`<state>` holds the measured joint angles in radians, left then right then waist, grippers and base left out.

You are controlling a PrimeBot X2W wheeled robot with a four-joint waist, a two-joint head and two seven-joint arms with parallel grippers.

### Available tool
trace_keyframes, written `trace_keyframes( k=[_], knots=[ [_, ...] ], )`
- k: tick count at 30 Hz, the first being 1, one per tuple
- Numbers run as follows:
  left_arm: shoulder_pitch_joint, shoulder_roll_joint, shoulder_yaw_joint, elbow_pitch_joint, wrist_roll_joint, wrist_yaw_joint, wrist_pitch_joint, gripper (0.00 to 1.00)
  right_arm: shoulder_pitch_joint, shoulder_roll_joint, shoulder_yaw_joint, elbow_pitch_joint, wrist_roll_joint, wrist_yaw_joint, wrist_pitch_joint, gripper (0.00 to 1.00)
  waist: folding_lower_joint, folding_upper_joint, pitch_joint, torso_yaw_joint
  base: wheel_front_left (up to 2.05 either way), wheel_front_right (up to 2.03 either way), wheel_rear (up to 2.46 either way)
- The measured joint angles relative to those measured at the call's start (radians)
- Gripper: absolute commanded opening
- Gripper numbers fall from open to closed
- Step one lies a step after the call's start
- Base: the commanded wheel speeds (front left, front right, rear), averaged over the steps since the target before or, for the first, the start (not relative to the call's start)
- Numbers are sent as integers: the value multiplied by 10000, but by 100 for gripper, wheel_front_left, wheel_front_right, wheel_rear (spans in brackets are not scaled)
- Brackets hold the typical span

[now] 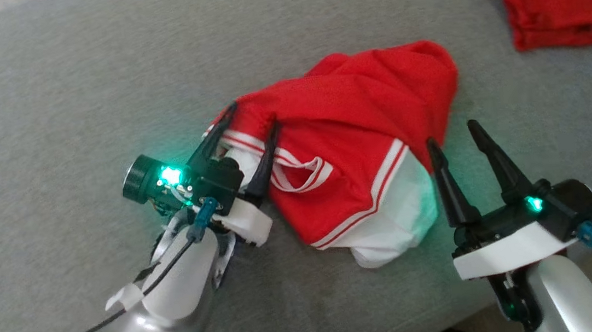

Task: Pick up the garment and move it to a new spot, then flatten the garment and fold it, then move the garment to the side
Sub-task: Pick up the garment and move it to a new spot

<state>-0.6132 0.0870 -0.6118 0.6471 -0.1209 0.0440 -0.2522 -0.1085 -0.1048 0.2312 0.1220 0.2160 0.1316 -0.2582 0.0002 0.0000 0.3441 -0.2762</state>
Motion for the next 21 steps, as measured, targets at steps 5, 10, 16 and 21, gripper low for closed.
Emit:
trace_keyframes(
  k=[5,10,16,21],
  knots=[
    [347,-90,372,-1241,-192,360,-13,100,8,-17,-192,33,-63,0,2,100,-1,0,-250,562,0,0,0],
    [1985,-77,675,-2713,35,819,-44,100,388,-82,-535,96,-92,0,2,100,-3,0,-974,1218,0,0,0],
    [4442,-44,1785,-4341,-334,1319,-44,100,1209,-59,-867,324,-209,0,2,100,-5,0,-2139,1934,0,0,0],
    [6468,-138,2424,-5177,-512,1337,-42,100,1960,25,-991,422,-418,0,2,100,-6,0,-3124,2370,0,0,0]
  ],
)
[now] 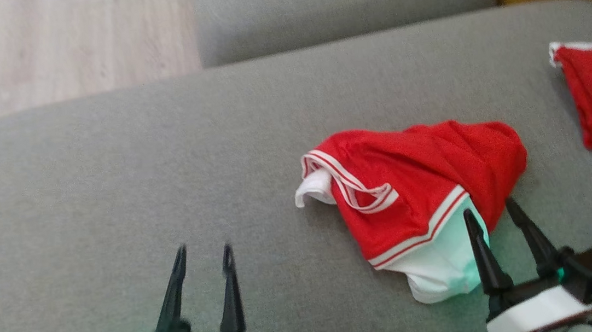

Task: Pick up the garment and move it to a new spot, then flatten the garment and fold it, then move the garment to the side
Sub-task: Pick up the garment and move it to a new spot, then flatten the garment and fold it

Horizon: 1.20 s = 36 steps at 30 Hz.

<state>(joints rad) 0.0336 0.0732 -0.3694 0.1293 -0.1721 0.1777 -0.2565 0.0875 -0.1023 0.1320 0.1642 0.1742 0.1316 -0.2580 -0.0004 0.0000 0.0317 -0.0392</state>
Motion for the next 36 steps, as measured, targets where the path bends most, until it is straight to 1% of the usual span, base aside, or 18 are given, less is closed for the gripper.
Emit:
trace_keyframes(
  k=[3,7,11,24,32,35,36],
  knots=[
    [951,-12,320,-303,157,128,0,100,389,102,-123,-2,-8,0,0,100,1,0,-469,199,0,0,0],
    [1618,-52,621,-631,307,328,0,100,569,159,-221,-25,-84,0,0,100,0,0,-828,411,0,0,0],
    [1722,-77,819,-815,416,395,0,100,680,288,-364,-27,-84,0,0,100,3,0,-882,521,0,0,0],
    [1721,-113,813,-759,711,376,0,100,687,412,-408,2,-84,0,0,100,4,0,-855,603,0,0,0],
    [1720,-121,619,-470,658,140,0,100,686,426,-360,46,-84,0,0,100,4,0,-864,520,0,0,0],
    [1686,-121,435,-424,345,-40,0,100,680,424,-293,31,-82,0,0,100,4,0,-782,343,0,0,0],
    [1645,-121,347,-382,184,-171,0,100,678,424,-297,15,-82,0,0,100,5,0,-749,262,0,0,0]
  ],
)
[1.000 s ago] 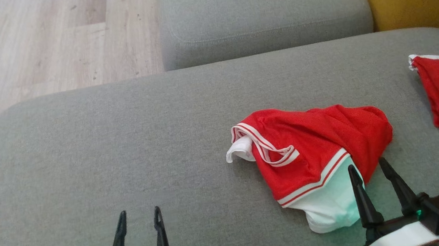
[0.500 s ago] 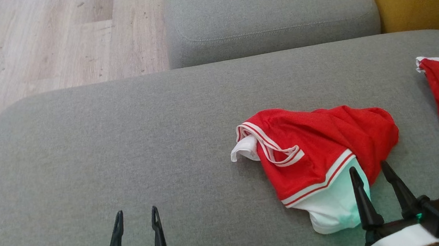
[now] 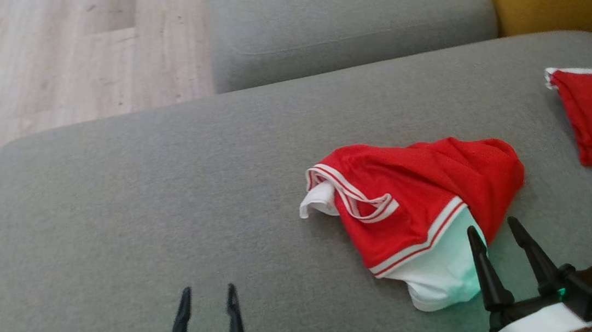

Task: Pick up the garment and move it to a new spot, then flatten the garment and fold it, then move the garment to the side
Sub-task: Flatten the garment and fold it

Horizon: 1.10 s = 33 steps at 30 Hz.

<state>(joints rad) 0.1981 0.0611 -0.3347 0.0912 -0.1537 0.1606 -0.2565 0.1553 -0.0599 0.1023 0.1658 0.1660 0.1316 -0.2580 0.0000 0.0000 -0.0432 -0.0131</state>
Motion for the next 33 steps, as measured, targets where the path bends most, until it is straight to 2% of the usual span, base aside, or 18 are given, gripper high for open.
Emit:
trace_keyframes(
  k=[5,7,8,10,13,21,27,30,33],
  knots=[
    [-774,0,-779,433,-805,-711,0,100,-22,-27,178,-77,2,0,0,100,0,0,186,-584,0,0,0],
    [-1314,0,-1264,894,-765,-1103,0,100,-49,-54,234,-104,4,0,0,100,0,0,271,-900,0,0,0],
    [-1314,0,-1264,894,-765,-1103,0,100,-49,-54,234,-104,4,0,0,100,0,0,271,-900,0,0,0],
    [-1868,-19,-1718,1503,-694,-1375,4,100,-113,-82,274,-132,13,0,0,100,0,0,360,-1241,0,0,0],
    [-2704,-25,-2201,2220,-673,-1666,512,100,-221,-140,328,-184,13,0,0,100,0,0,533,-1764,0,0,0],
    [-4398,-59,-2681,2865,-1296,-1962,1964,100,-438,-155,303,-221,104,0,0,100,1,0,1252,-2982,0,0,0],
    [-4908,-58,-2750,3388,-1296,-1902,2568,100,-726,-125,393,-228,104,0,0,100,2,0,1807,-3597,0,0,0],
    [-5140,-31,-2612,3404,-1076,-1402,2332,100,-855,-105,395,-230,104,0,0,100,2,0,2038,-3863,0,0,0],
    [-5219,29,-2449,3269,-1014,-1135,2184,100,-853,-69,393,-230,104,0,0,100,2,0,2130,-3957,0,0,0]
  ],
)
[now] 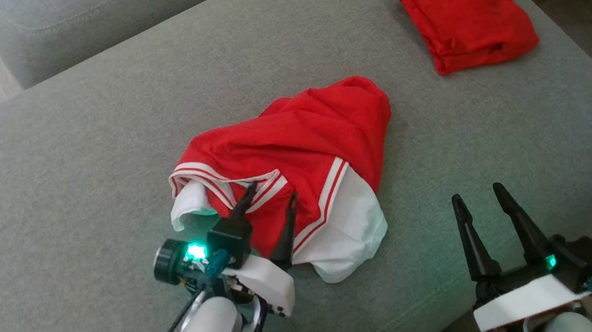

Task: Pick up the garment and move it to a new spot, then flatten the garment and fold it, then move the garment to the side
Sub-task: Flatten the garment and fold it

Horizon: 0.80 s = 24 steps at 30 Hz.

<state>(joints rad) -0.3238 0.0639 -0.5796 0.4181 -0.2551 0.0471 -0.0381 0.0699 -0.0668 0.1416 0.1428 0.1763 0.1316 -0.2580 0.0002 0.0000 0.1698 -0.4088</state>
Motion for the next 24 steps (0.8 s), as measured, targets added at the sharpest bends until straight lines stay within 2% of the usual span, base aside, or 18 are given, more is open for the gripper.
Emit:
trace_keyframes(
  k=[3,7,11,21,22,23,24],
  knots=[
    [11,113,17,-130,82,249,21,100,1,23,-10,0,0,0,0,100,-2,0,3,-4,0,0,0],
    [24,224,21,-90,61,226,393,100,0,33,-29,2,0,0,0,100,-2,0,34,4,0,0,0],
    [15,238,-6,73,-270,-2,763,100,-37,69,0,2,2,0,0,100,-2,0,130,-27,0,0,0],
    [-686,182,-617,529,-594,-932,1939,100,-362,111,132,8,17,0,0,100,-1,0,367,-267,0,0,0],
    [-779,176,-685,546,-640,-1012,2029,90,-391,115,150,6,25,0,0,100,-1,0,367,-308,0,0,0],
    [-841,169,-738,548,-656,-1097,2054,56,-411,125,161,4,61,0,0,100,-1,0,364,-353,0,0,0],
    [-882,146,-779,537,-685,-1110,2052,35,-412,130,173,4,104,0,0,100,-1,0,359,-400,0,0,0]
  ],
)
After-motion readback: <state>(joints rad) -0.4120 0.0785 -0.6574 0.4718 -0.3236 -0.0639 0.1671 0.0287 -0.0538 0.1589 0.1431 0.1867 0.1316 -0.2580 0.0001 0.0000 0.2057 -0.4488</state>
